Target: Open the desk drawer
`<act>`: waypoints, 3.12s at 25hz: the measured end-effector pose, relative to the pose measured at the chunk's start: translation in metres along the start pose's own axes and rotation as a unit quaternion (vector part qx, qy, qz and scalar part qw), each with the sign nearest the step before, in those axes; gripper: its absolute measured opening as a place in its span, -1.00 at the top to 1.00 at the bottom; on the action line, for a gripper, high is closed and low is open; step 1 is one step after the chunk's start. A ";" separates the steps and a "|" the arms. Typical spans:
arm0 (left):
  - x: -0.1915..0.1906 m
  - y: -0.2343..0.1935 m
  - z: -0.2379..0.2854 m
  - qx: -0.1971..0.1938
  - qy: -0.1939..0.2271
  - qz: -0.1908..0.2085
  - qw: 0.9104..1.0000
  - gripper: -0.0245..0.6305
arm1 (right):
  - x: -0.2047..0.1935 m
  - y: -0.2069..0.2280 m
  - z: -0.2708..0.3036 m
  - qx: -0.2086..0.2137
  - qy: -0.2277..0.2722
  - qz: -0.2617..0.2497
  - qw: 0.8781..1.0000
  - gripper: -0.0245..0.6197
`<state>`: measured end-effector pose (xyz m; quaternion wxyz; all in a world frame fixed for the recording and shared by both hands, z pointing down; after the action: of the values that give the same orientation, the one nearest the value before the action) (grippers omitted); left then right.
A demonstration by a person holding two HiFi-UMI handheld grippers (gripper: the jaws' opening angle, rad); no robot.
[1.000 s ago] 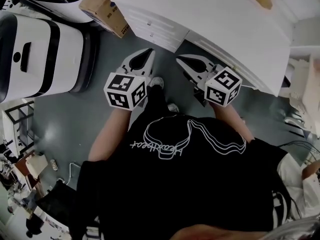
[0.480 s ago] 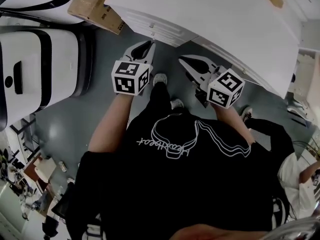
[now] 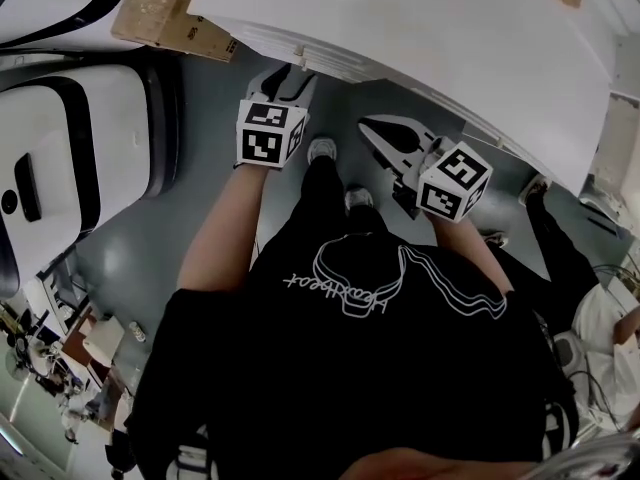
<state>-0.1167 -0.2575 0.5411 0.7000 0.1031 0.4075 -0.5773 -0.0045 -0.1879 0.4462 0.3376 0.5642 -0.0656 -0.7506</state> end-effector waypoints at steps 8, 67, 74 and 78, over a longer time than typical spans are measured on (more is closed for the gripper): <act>-0.007 -0.027 0.045 0.027 -0.025 0.011 0.999 0.20 | -0.009 0.013 0.005 -0.009 -0.006 0.017 1.000 0.90; -0.020 -0.045 0.062 0.101 -0.028 -0.003 0.994 0.69 | -0.035 -0.004 -0.019 0.016 0.000 0.048 0.999 0.90; -0.024 -0.043 0.054 0.108 -0.026 -0.004 0.994 0.69 | -0.041 -0.010 -0.025 0.021 -0.004 0.047 0.999 0.90; -0.029 -0.043 0.051 0.111 -0.025 -0.002 0.993 0.69 | -0.044 -0.011 -0.027 0.024 -0.004 0.045 0.999 0.90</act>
<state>-0.1320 -0.2811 0.6078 0.6928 0.1652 0.3237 -0.6228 0.0203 -0.1465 0.4663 0.3570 0.5658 -0.1102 -0.7350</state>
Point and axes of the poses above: the fingertips, and each gripper's own axes: z forward along the fingers, y to its right, x out of its top, the point moved 2 cm from there along -z, backward along the fingers, and after that the axes turned 8 degrees about -z, right-handed, at the moved point
